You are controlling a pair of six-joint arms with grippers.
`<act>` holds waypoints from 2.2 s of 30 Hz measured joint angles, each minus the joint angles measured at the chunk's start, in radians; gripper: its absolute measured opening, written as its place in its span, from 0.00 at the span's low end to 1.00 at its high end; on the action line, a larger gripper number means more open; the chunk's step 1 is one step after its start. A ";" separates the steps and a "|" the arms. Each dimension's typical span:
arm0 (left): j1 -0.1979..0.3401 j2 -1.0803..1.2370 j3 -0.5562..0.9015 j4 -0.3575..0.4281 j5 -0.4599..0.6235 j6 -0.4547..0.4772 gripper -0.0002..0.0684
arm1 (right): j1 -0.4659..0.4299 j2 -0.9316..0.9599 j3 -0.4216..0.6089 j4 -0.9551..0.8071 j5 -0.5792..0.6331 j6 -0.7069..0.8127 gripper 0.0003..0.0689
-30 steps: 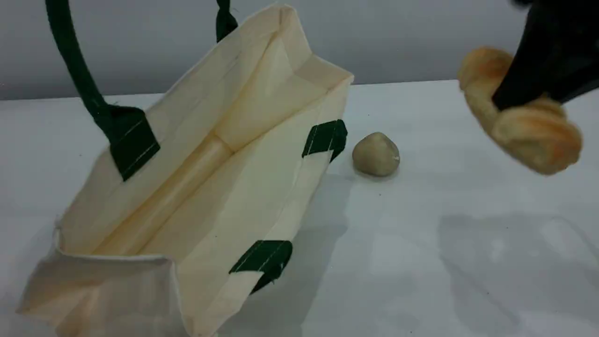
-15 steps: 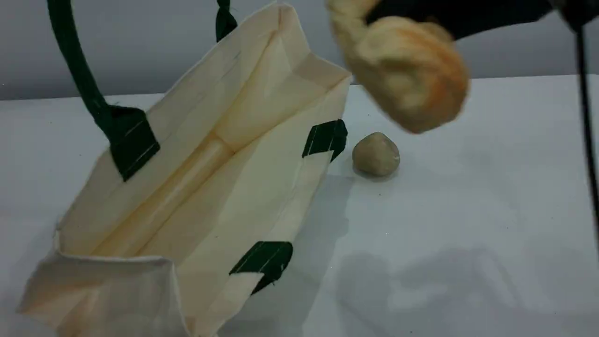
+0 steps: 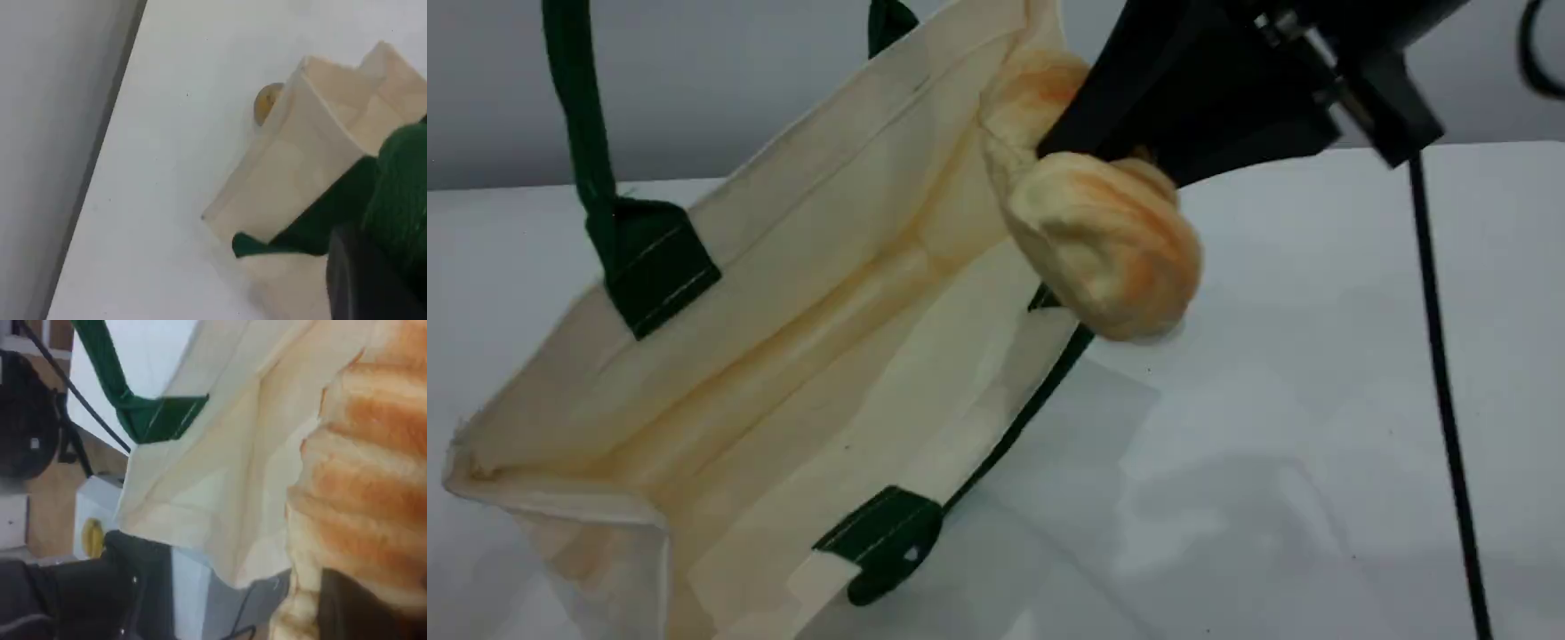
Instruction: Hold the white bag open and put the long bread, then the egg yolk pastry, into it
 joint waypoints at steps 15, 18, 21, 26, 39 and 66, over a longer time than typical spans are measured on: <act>0.000 0.000 0.000 0.000 -0.001 -0.001 0.12 | 0.000 0.189 -0.001 0.305 -0.039 -0.274 0.13; 0.000 0.000 0.000 0.000 -0.001 -0.001 0.12 | 0.000 0.224 -0.001 0.378 -0.039 -0.331 0.13; 0.000 0.000 0.000 0.000 -0.001 -0.001 0.12 | 0.000 0.267 -0.001 0.458 -0.044 -0.391 0.13; 0.000 0.000 0.000 0.000 -0.001 -0.001 0.12 | 0.000 0.355 -0.001 0.612 -0.068 -0.506 0.13; 0.000 0.000 0.000 0.000 0.000 -0.001 0.12 | 0.000 0.422 -0.030 0.678 -0.047 -0.586 0.63; 0.000 0.001 0.000 0.033 -0.001 -0.001 0.12 | -0.124 0.420 -0.443 0.203 0.159 -0.188 0.82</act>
